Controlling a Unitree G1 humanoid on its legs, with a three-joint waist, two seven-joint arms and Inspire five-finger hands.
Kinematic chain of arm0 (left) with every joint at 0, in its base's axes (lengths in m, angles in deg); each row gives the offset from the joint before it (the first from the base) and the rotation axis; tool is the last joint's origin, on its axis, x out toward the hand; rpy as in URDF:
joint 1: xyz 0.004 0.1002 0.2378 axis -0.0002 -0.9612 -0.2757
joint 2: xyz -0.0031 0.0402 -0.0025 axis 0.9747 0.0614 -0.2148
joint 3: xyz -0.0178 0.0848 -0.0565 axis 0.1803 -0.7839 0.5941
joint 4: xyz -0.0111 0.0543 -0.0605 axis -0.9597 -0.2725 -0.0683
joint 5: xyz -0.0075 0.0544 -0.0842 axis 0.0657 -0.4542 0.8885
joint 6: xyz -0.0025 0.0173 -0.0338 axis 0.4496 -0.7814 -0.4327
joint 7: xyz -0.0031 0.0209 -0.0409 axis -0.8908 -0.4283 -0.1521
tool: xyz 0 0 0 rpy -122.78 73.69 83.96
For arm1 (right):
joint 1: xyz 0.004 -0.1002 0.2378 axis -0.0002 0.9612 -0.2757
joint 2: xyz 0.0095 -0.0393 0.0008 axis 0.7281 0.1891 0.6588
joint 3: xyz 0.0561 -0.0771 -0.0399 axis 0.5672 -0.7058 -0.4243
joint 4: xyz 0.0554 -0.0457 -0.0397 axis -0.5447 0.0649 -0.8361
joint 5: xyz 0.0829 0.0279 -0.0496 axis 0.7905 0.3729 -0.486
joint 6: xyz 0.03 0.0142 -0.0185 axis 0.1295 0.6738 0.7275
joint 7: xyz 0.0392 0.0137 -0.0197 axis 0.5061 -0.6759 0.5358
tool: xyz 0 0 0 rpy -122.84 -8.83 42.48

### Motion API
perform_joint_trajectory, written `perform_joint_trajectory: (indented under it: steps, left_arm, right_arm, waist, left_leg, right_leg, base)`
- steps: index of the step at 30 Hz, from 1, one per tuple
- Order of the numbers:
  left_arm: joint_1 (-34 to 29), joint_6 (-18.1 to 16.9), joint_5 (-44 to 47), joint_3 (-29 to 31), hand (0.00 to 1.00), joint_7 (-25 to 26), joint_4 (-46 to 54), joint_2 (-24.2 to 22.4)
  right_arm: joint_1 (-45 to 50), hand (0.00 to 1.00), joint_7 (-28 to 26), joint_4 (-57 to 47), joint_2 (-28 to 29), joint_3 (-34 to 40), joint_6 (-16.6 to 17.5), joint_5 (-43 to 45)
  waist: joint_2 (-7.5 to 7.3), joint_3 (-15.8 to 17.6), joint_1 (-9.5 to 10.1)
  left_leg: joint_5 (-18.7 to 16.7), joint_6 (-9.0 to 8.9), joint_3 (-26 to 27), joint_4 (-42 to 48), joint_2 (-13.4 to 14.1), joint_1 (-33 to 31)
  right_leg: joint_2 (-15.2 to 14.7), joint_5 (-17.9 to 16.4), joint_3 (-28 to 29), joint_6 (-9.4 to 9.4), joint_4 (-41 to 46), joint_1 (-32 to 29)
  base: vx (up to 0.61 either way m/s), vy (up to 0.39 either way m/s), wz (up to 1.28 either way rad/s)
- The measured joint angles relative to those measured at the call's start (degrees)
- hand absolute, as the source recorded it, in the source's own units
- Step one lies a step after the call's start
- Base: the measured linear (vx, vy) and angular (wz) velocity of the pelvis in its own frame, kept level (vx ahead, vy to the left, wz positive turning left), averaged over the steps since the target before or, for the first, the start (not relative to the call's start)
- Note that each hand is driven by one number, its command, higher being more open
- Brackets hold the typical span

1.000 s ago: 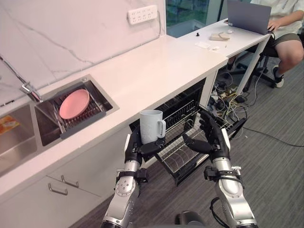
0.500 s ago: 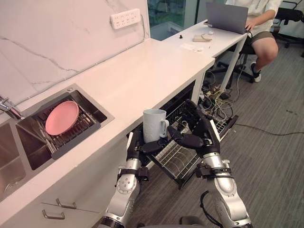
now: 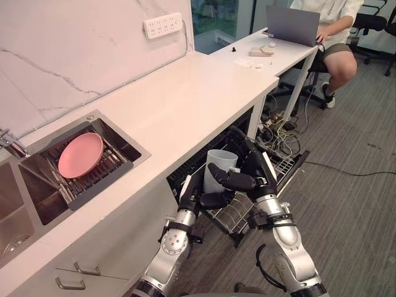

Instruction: Walk over to the sink, pick up the cup, carry it to the dishwasher, place the cup inside the dishwasher, then close the dishwasher door

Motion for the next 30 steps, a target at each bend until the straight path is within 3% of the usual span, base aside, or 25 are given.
perform_joint_trajectory:
  steps: [6, 7, 19, 20, 30]
  left_arm:
    - [0.4, 1.0, -0.8, -1.3, 0.30, 0.6, 0.0, 0.7]
    - [0.7, 1.2, -1.1, -1.5, 0.30, 0.9, 0.1, 0.8]
    - [2.1, 2.3, -7.7, -3.4, 0.30, 3.7, 1.2, 2.4]
    - [2.1, 2.6, -8.4, -3.3, 0.90, 3.8, 1.9, 2.4]
    - [2.0, 2.7, -10.8, 0.1, 0.90, 4.1, 9.6, 1.2]
  right_arm:
    - [-0.7, 0.90, 0.2, 2.7, -0.5, 0.0, -0.6, 1.1]
    - [-0.8, 0.30, 0.4, 2.8, -0.5, 0.0, -0.7, 1.2]
    - [-1.6, 0.30, 1.5, 5.6, -1.9, 0.9, -0.8, 7.1]
    - [-1.6, 0.30, 1.2, 5.5, -1.9, 1.0, -0.3, 7.3]
    - [0.0, 0.30, 2.3, 1.9, 2.1, 5.9, 2.1, 7.6]
  waist:
    - [-0.03, -0.1, 0.01]
    - [-0.06, -0.1, 0.02]
    - [-1.84, -1.2, 0.10]
    - [-1.97, -1.3, 0.05]
    - [-2.38, -1.5, 0.31]
  left_leg:
    - [0.7, 0.05, -0.3, -0.4, 0.2, -0.5]
    - [0.9, 0.09, -0.4, -0.6, 0.2, -0.5]
    - [1.7, 0.03, -1.2, -1.3, 0.1, -0.7]
    - [1.7, 0.03, -1.2, -1.3, 0.1, -0.7]
    - [1.7, 0.02, -1.3, -1.5, 0.1, -0.2]
  right_leg:
    - [0.2, 1.5, -0.4, -0.17, -2.1, 0.5]
    - [0.2, 1.6, -0.6, -0.20, -2.2, 0.5]
    - [0.6, 2.0, -1.4, -0.35, -2.5, 0.5]
    - [0.6, 2.0, -1.4, -0.34, -2.5, 0.5]
    - [0.7, 2.5, -1.7, -0.34, -3.6, 1.5]
  base:
    - [0.00, -0.002, 0.02]
    - [-0.01, -0.004, 0.04]
    - [-0.01, -0.003, 0.03]
    - [0.00, 0.000, 0.00]
    - [0.00, 0.000, 0.00]
